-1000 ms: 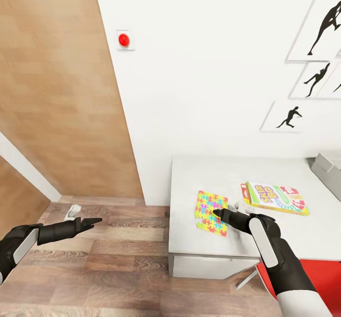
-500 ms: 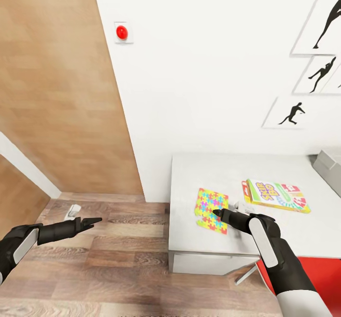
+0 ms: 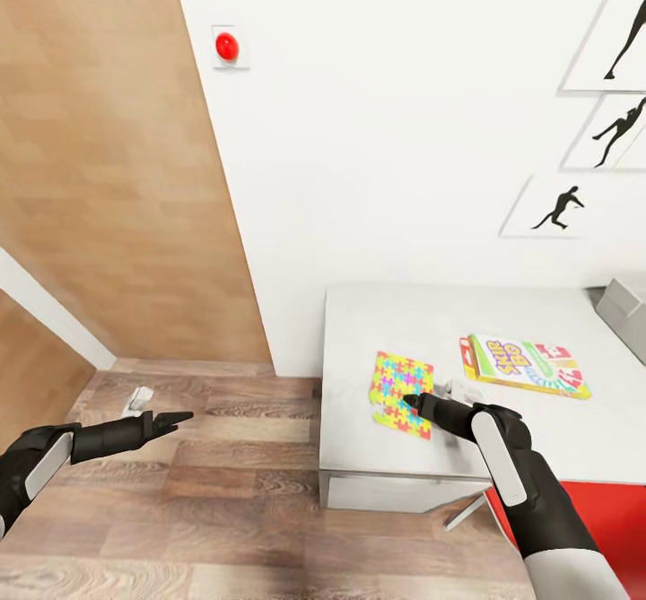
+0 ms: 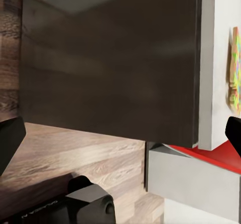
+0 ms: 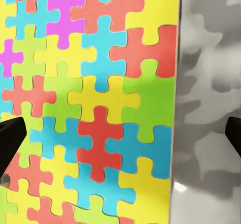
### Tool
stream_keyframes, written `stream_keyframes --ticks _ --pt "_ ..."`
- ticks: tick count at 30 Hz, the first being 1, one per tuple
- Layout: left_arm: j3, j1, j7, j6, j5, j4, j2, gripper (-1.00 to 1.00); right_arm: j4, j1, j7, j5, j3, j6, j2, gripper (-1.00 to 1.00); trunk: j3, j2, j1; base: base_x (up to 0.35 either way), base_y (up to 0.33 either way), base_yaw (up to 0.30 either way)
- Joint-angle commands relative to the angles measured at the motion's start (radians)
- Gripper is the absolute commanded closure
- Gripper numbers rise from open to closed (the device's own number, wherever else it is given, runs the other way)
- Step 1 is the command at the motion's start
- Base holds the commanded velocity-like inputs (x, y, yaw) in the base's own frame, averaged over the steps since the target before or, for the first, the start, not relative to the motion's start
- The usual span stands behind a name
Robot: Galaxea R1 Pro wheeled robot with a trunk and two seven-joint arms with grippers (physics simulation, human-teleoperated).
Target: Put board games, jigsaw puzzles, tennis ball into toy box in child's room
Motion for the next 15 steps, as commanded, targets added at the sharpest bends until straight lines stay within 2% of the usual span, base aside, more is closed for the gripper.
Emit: stream_keyframes --ticks 1,15 --pt "-0.006 -0.001 0.000 0.007 0.009 0.000 0.001 -1.00 0.003 0.000 -0.010 -0.006 0.001 -0.010 0.000 -1.00 -0.003 -0.001 0.001 0.000 0.000 0.000" --pt "-0.006 -0.001 0.000 0.007 0.010 0.000 0.001 -1.00 0.003 0.001 -0.009 -0.008 0.010 -0.046 0.000 -1.00 -0.014 -0.001 0.001 0.000 0.002 0.000"
